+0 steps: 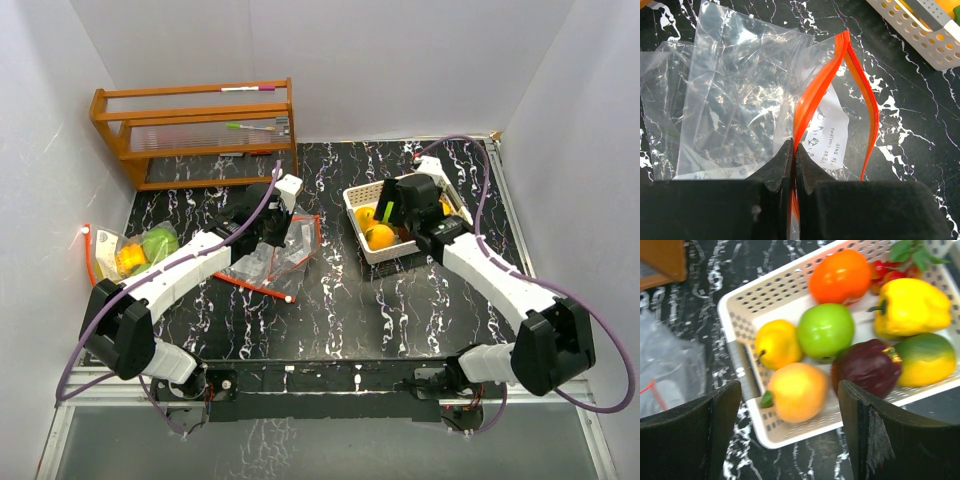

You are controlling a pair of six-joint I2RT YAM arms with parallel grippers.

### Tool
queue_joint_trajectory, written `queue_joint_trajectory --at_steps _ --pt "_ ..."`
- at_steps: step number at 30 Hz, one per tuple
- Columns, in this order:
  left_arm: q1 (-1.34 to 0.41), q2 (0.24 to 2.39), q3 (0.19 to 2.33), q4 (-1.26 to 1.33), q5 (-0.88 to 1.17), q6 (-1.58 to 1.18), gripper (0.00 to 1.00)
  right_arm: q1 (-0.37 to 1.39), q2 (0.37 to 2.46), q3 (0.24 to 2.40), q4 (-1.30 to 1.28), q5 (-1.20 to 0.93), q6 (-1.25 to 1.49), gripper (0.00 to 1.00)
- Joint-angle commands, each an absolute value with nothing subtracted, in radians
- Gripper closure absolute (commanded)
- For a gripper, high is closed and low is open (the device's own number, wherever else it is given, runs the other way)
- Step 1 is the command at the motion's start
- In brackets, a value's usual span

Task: Place the food in the zip-top bag and seal the zipper
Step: Pick up the fake fruit from the bin.

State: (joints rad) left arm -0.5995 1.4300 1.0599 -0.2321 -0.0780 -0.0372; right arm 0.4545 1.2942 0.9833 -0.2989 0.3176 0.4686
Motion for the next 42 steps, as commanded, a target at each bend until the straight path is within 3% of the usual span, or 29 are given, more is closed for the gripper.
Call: queue_joint_trajectory --at_steps 1,14,16,18,33,39,42 --pt "-0.598 1.398 1.048 -0.225 -0.067 -0.039 1.0 0.38 1.331 1.054 -0.38 0.374 0.394 0.19" --pt "-0.599 1.395 1.048 -0.227 -0.073 -0.033 1.0 0.222 1.371 0.971 -0.323 0.245 0.358 0.15" --pt "-0.598 1.395 1.048 -0.227 -0.074 -0.031 1.0 0.219 1.382 0.979 -0.319 0.235 0.354 0.06" --pt "-0.599 1.394 1.048 -0.227 -0.075 -0.032 1.0 0.218 1.409 0.99 -0.321 0.221 0.354 0.04" --pt "-0.598 1.387 1.047 -0.225 -0.067 -0.031 1.0 0.212 1.534 0.968 -0.253 0.239 0.395 0.06" --pt "-0.598 1.379 1.043 -0.218 -0.069 -0.032 1.0 0.212 1.563 0.967 -0.27 0.287 0.365 0.16" --pt "-0.598 1.382 1.044 -0.219 -0.069 -0.032 1.0 0.212 1.567 0.979 -0.27 0.288 0.357 0.37"
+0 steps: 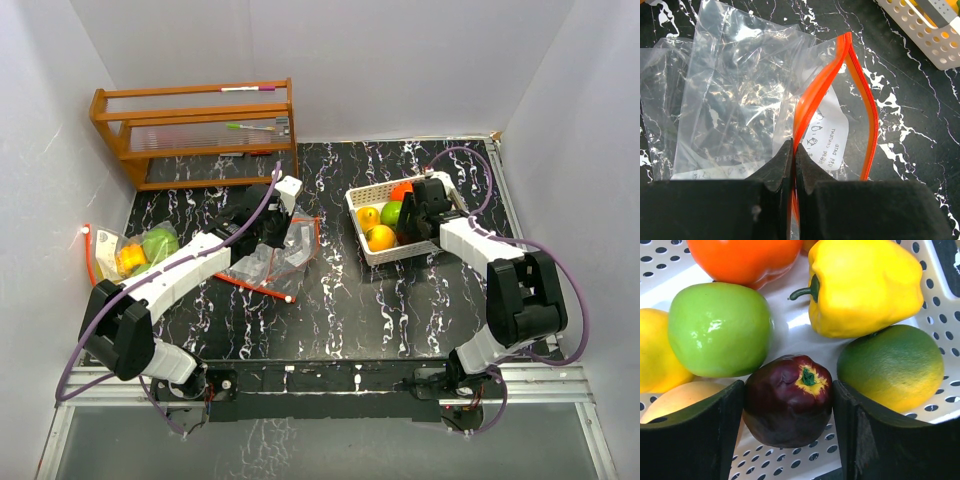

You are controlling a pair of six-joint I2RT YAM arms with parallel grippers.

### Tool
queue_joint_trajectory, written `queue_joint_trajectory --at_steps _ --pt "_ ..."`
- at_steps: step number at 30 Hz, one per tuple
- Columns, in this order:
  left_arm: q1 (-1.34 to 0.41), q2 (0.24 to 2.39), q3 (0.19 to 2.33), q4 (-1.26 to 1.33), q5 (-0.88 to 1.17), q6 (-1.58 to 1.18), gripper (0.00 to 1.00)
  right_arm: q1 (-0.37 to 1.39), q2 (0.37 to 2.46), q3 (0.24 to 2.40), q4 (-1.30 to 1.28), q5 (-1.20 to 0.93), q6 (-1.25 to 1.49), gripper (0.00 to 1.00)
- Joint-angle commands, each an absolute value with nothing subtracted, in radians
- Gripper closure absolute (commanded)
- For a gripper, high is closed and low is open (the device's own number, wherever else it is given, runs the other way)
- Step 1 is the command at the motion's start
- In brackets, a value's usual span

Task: Place the food in the zip-top bag and seal the zipper
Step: Pick up the fake fruit from the bin, then place the fake fruit in the zipper food storage bag.

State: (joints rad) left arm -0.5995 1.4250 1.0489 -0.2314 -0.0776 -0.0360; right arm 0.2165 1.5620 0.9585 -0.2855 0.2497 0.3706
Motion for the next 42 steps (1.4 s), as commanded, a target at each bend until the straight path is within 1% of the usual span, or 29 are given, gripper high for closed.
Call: queue_joint_trajectory --at_steps 1,5,7,8,14,18,20,25,30,35,39,42 --pt "-0.599 1.382 1.045 -0.22 -0.07 -0.032 1.0 0.211 1.565 0.987 -0.272 0.287 0.355 0.45" --pt "-0.598 1.38 1.043 -0.219 -0.072 -0.031 1.0 0.212 1.552 1.019 -0.276 0.278 0.345 0.72" --pt "-0.599 1.378 1.043 -0.219 -0.073 -0.031 1.0 0.212 1.539 1.038 -0.282 0.275 0.339 0.9" --pt "-0.599 1.378 1.043 -0.218 -0.074 -0.031 1.0 0.211 1.531 1.049 -0.289 0.273 0.338 0.92" --pt "-0.598 1.38 1.044 -0.219 -0.075 -0.032 1.0 0.212 1.43 1.082 -0.307 0.26 0.327 0.92" --pt "-0.598 1.383 1.044 -0.218 -0.074 -0.032 1.0 0.212 1.347 1.096 -0.323 0.201 0.324 0.92" --pt "-0.598 1.386 1.045 -0.219 -0.073 -0.033 1.0 0.212 1.308 1.098 -0.321 0.136 0.322 0.92" --pt "-0.599 1.392 1.046 -0.22 -0.074 -0.032 1.0 0.224 1.248 1.086 -0.298 -0.152 0.344 0.92" --pt "-0.598 1.393 1.048 -0.219 -0.075 -0.032 1.0 0.323 1.19 0.986 -0.148 -0.292 0.433 0.92" --pt "-0.598 1.397 1.05 -0.219 -0.068 -0.035 1.0 0.454 1.209 0.924 0.082 -0.374 0.541 0.92" --pt "-0.599 1.395 1.051 -0.218 -0.065 -0.038 1.0 0.52 1.274 0.899 0.223 -0.368 0.598 0.92" --pt "-0.599 1.396 1.052 -0.218 -0.061 -0.038 1.0 0.556 1.336 0.905 0.256 -0.34 0.607 0.92"
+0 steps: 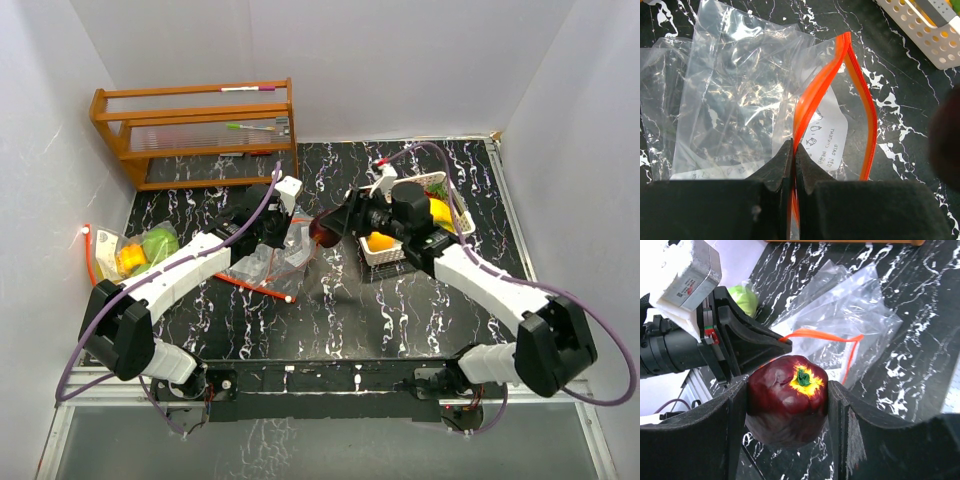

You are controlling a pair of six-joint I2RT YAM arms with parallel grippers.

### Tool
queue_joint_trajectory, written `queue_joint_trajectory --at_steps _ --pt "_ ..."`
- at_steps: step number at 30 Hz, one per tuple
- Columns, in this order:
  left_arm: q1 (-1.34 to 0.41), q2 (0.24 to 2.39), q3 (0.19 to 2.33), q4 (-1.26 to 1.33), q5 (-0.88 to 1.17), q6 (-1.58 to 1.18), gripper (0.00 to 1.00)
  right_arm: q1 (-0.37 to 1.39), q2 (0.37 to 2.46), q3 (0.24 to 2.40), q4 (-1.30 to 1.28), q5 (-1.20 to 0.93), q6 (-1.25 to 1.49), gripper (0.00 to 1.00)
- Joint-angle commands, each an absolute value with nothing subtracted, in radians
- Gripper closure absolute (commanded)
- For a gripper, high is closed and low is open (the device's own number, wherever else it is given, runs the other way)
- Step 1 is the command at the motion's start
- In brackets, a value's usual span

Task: Place the food in the zip-top bag and seal the zipper
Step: Place the fake fruit in the zipper food storage bag.

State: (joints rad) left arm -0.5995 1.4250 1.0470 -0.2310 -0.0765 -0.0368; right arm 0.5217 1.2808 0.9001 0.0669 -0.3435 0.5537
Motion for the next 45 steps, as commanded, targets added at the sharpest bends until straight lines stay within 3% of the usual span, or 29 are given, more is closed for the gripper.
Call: queue_joint_trajectory --at_steps 1,10,21,22,24,30,35,38,45 --pt "-0.598 1.396 1.054 -0.218 -0.06 -0.04 1.0 0.566 1.36 0.904 0.267 -0.336 0.61 0.92" --pt "-0.599 1.386 1.054 -0.218 -0.057 -0.04 1.0 0.629 1.543 0.934 0.379 -0.309 0.651 0.92" --pt "-0.598 1.379 1.058 -0.206 -0.005 -0.061 1.0 0.701 1.628 0.958 0.387 -0.029 0.672 0.92" --pt "-0.598 1.381 1.057 -0.206 -0.001 -0.062 1.0 0.704 1.641 0.963 0.392 -0.006 0.679 0.88" --pt "-0.599 1.384 1.058 -0.208 0.0 -0.062 1.0 0.714 1.662 0.984 0.386 0.033 0.686 0.7" --pt "-0.598 1.379 1.058 -0.209 -0.007 -0.063 1.0 0.732 1.664 1.004 0.371 0.047 0.66 0.55" --pt "-0.599 1.381 1.057 -0.21 -0.009 -0.059 1.0 0.738 1.608 0.996 0.334 0.047 0.621 0.3" --pt "-0.599 1.383 1.058 -0.21 -0.008 -0.059 1.0 0.738 1.58 0.98 0.331 0.029 0.608 0.03" --pt "-0.598 1.377 1.057 -0.212 -0.018 -0.057 1.0 0.739 1.496 0.933 0.31 0.026 0.604 0.02"
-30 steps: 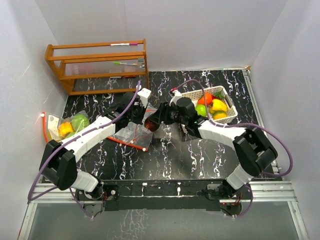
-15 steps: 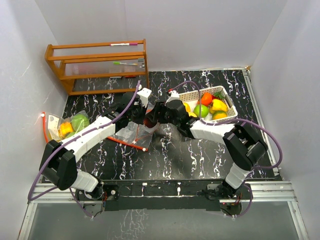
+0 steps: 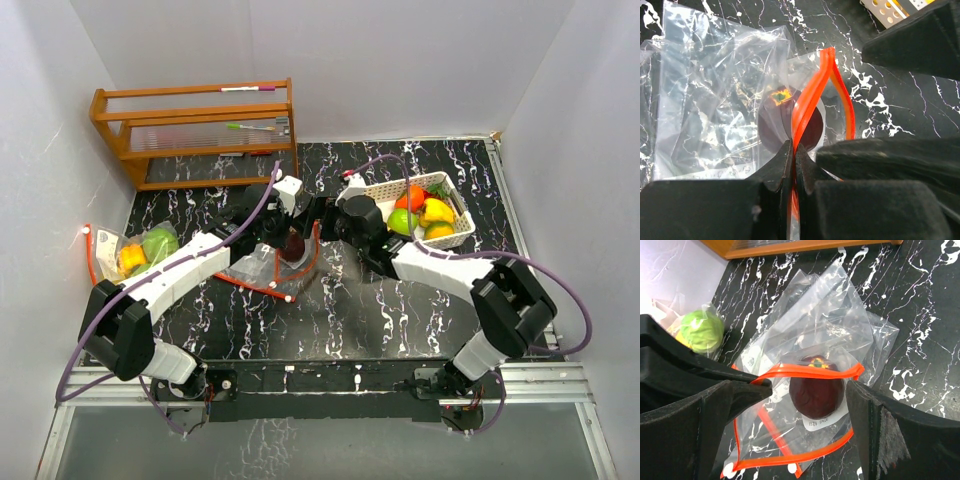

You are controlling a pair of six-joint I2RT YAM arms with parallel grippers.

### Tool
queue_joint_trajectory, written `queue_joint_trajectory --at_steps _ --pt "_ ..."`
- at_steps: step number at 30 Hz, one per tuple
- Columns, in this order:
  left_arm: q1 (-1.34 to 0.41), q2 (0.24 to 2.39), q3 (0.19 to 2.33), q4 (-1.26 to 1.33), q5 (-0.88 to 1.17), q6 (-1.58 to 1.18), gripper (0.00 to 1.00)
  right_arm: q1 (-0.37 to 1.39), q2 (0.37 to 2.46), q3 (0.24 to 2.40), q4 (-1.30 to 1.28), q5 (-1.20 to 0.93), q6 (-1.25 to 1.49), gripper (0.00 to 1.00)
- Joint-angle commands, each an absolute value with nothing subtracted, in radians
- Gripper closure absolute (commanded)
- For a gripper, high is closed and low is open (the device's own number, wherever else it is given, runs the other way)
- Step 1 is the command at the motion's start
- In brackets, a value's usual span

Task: Place the food in the zip-top bag and seal the zipper
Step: Place the fake fruit in the zipper food storage bag.

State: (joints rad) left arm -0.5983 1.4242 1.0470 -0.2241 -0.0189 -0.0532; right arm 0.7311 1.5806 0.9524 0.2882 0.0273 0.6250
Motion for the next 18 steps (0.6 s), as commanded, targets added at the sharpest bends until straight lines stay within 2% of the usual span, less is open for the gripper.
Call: queue_joint_trajectory --at_steps 1,7,11,18 --pt "-0.598 1.376 1.057 -0.211 -0.02 -0.056 1.0 0.739 1.474 0.931 0.287 0.038 0.601 0.02" --pt "-0.599 1.373 1.061 -0.213 -0.025 -0.055 1.0 0.737 1.332 0.886 0.135 0.126 0.583 0.02" --pt "-0.598 1.371 1.072 -0.219 -0.026 -0.054 1.0 0.732 1.336 0.866 0.059 0.099 0.582 0.01" --pt "-0.598 1.309 1.126 -0.233 -0.01 -0.077 1.0 0.733 1.373 0.804 0.131 0.005 0.634 0.12"
